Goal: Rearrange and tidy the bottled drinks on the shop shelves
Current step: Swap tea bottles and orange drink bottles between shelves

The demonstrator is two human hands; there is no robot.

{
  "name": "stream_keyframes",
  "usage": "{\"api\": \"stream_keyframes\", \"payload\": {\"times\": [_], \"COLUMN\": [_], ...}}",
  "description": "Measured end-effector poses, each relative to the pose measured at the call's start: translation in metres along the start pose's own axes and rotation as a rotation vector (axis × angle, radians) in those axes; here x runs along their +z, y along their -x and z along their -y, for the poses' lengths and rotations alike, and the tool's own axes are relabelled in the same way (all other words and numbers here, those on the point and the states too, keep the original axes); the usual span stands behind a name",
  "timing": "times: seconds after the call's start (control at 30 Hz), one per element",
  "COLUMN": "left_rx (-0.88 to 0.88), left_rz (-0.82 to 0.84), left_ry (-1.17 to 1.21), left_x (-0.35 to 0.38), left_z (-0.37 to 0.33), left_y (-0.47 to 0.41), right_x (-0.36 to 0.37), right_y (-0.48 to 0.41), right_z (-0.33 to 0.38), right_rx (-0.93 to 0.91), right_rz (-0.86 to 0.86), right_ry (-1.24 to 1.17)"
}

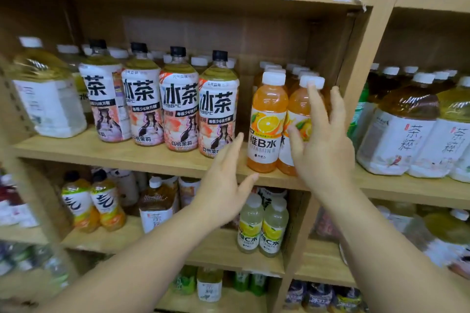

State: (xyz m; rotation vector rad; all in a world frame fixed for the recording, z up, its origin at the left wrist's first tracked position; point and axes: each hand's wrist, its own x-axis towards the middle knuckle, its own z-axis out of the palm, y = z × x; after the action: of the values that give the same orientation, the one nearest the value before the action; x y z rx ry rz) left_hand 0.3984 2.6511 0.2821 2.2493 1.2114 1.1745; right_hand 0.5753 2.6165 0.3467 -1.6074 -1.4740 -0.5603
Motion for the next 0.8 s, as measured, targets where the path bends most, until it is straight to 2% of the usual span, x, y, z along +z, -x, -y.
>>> {"api": "stream_keyframes", "payload": {"times": [0.07, 0.13, 0.33, 0.5, 0.67, 0.8], "left_rx": [-0.010, -0.048, -0.246, -0.370, -0.383, -0.361], "left_rz": [-0.041, -0.092, -0.279, -0.413, -0.506, -0.491], "left_ry": [-0.041, -0.099, -0.215, -0.278, -0.253, -0.204], "left_x": [-0.017, -0.037, -0.109, -0.165, -0.218, -0.254], "left_z": [0.003, 0.010, 0.048, 0.085, 0.122, 0.160], "left_y": [0.013, 0.026, 0.066, 0.089, 0.081, 0.059], "right_x": [0.004, 0.011, 0.038, 0.064, 0.090, 0.121], "right_y": [0.008, 0.013, 0.020, 0.030, 0.022, 0.017], "right_z": [0.010, 0.020, 0.069, 0.120, 0.179, 0.225], "right_rx": [-0.058, -0.116, -0.200, -0.285, -0.292, -0.262], "right_rz": [-0.097, -0.090, 0.084, 0.283, 0.463, 0.505], "right_ry": [-0.119, -0.237, -0.486, -0.548, -0.608, -0.630]}}
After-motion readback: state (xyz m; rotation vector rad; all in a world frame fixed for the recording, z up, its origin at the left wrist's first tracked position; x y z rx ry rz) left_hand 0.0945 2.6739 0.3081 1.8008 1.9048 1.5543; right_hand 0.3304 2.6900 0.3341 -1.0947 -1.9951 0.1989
